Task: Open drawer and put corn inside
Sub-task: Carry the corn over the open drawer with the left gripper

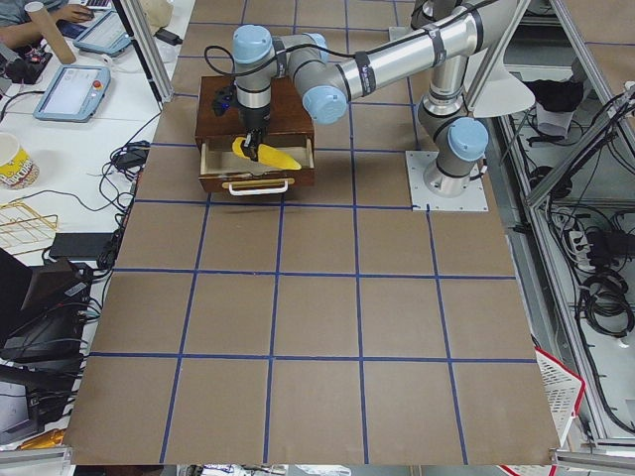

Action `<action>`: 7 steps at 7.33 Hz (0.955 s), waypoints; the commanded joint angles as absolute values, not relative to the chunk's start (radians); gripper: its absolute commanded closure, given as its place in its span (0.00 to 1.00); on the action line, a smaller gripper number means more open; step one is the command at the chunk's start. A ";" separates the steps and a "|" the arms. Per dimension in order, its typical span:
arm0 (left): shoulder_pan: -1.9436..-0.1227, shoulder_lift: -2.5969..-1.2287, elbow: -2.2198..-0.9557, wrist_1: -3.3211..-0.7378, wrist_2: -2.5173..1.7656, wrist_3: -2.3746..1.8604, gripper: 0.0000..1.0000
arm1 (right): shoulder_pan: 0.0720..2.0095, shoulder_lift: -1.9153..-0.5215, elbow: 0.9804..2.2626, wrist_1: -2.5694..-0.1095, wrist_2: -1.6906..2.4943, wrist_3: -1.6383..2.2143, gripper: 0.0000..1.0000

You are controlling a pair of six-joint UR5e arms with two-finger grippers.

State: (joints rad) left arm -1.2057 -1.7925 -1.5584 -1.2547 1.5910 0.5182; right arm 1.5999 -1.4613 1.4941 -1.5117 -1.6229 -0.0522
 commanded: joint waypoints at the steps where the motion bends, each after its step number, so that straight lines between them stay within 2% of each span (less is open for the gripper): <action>1: -1.224 -1.815 -1.554 -1.262 1.524 0.336 1.00 | 1.600 -1.460 1.494 -1.513 -1.623 -0.052 0.00; 4: -1.223 -1.876 -1.554 -1.266 1.492 0.198 0.98 | 1.600 -1.462 1.494 -1.513 -1.623 -0.052 0.00; 5: -1.224 -1.888 -1.552 -1.264 1.570 0.192 0.83 | 1.600 -1.460 1.494 -1.513 -1.623 -0.052 0.00; 6: -1.226 -1.893 -1.549 -1.264 1.571 0.195 0.83 | 1.600 -1.462 1.494 -1.513 -1.623 -0.052 0.00; 7: -1.226 -1.896 -1.549 -1.264 1.574 0.204 0.79 | 1.600 -1.460 1.494 -1.513 -1.623 -0.052 0.00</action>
